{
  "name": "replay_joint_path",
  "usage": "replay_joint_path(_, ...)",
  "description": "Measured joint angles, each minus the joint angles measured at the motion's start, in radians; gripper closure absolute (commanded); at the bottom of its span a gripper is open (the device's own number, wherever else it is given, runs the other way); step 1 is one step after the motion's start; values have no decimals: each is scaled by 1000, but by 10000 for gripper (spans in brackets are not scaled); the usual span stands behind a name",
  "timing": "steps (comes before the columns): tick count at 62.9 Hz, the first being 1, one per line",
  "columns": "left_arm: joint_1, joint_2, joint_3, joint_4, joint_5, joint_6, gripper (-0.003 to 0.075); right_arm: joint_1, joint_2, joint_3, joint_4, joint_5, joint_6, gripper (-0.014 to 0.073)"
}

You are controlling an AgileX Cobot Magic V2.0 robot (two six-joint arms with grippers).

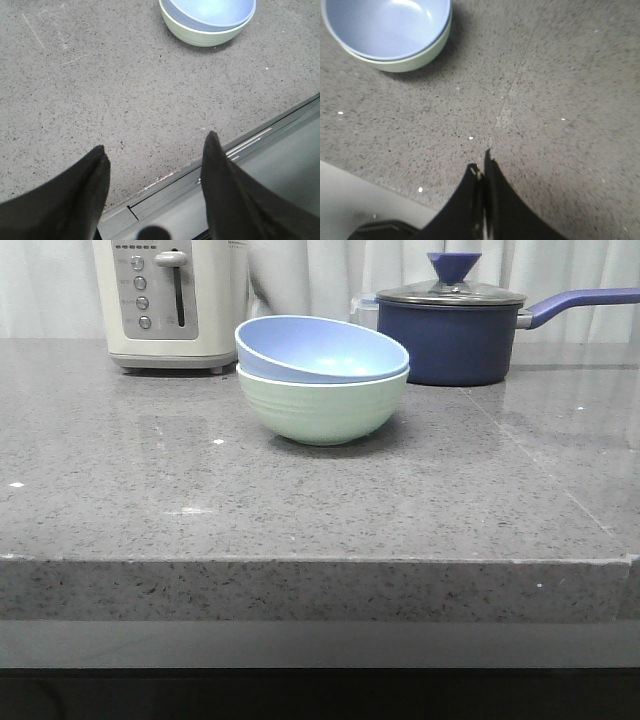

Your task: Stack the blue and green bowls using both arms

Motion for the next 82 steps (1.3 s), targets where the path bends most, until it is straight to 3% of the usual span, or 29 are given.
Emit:
replay_joint_path(21,0,0,2,0,-4,0,321,0,-385,170,-6,31,6,648)
replay_joint_path(25,0,0,2,0,-4,0,387,0,-418,188,-19,35,6,648)
replay_joint_path(36,0,0,2,0,-4,0,737,0,-445,208,-34,37,6,648)
replay_joint_path(70,0,0,2,0,-6,0,740,0,-445,210,-36,41,8,648)
replay_joint_path(82,48,-91,106,75,-172,41,740,0,-445,211,-38,41,8,648)
